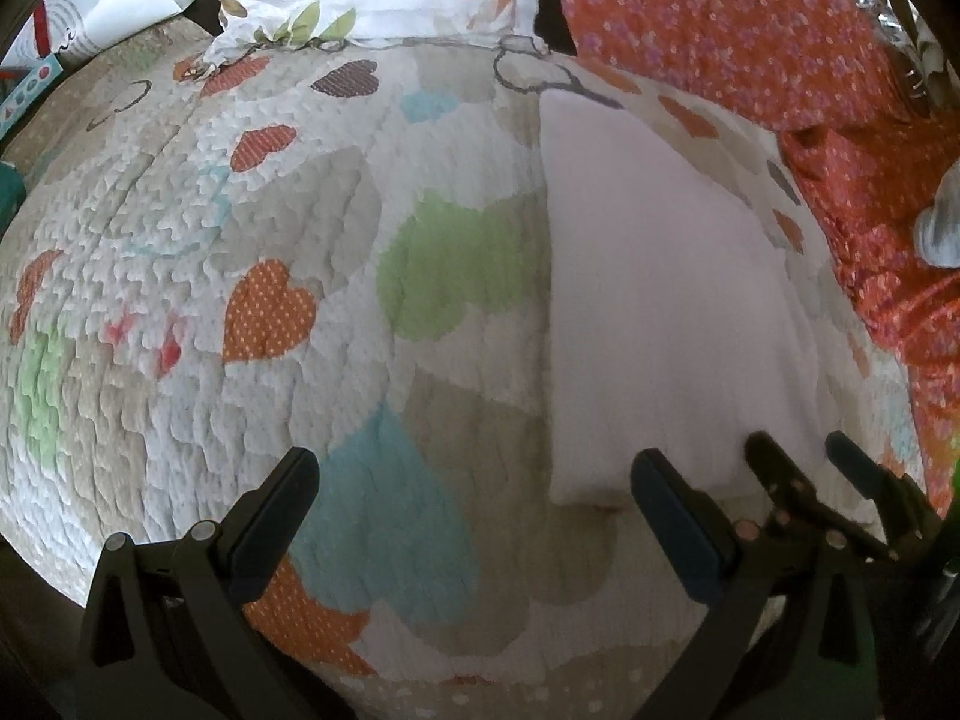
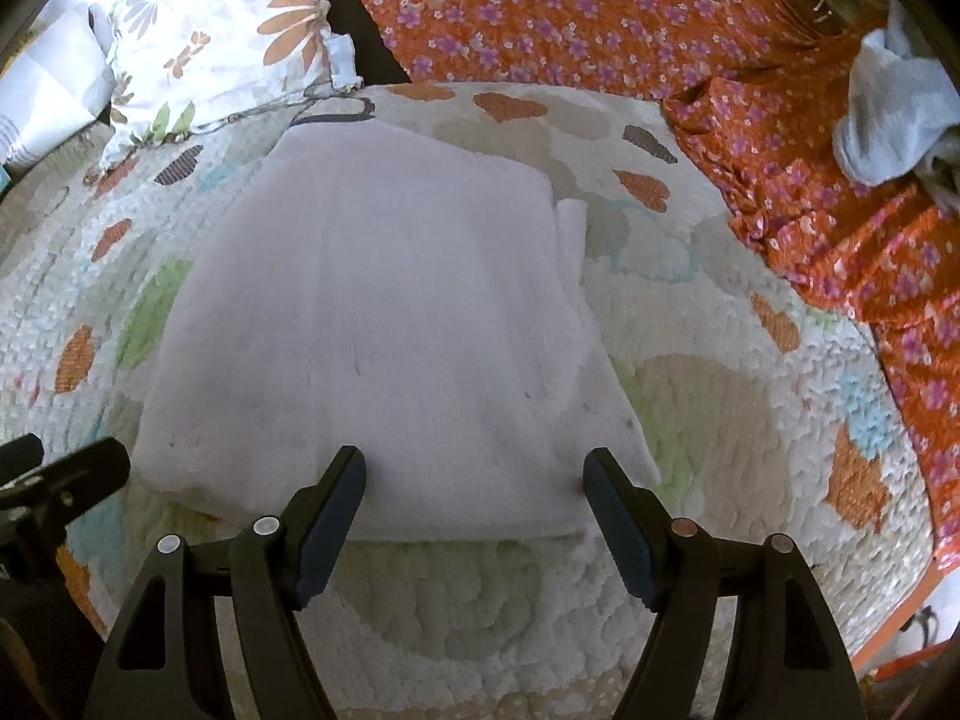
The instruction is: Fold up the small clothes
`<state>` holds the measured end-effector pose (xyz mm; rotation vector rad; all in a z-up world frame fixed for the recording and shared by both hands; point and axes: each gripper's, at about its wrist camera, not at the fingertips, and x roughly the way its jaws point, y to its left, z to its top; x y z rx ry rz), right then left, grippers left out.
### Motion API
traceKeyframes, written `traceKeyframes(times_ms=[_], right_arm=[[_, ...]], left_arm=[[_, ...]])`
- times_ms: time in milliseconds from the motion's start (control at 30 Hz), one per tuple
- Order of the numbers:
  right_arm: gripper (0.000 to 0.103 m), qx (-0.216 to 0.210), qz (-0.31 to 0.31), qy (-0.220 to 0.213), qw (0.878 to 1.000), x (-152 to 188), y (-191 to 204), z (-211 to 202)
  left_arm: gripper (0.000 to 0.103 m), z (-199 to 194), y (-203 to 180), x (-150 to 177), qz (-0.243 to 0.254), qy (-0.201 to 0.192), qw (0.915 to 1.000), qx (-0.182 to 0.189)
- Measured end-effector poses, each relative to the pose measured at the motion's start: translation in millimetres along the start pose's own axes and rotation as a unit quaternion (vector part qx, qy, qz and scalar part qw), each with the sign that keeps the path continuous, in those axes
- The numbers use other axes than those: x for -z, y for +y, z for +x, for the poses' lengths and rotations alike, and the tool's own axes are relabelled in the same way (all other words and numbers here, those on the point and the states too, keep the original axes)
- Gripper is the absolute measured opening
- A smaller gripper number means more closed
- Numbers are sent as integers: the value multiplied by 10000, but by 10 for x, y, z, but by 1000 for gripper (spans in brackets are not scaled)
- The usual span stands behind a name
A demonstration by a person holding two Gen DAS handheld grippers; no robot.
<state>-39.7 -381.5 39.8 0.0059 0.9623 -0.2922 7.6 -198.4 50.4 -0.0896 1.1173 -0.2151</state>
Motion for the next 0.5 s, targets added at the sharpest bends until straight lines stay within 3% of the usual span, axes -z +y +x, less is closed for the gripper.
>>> traceKeyframes(times_ms=[167,500], right_arm=[[79,88,-96,26,9999,-49,72,0],[80,-140,-97,-32,9998,-74,122,-64]], left_arm=[[103,-18,58,-53,-91,-75,9999,16],[103,-53,113,-84,-144,-138,9998,60]])
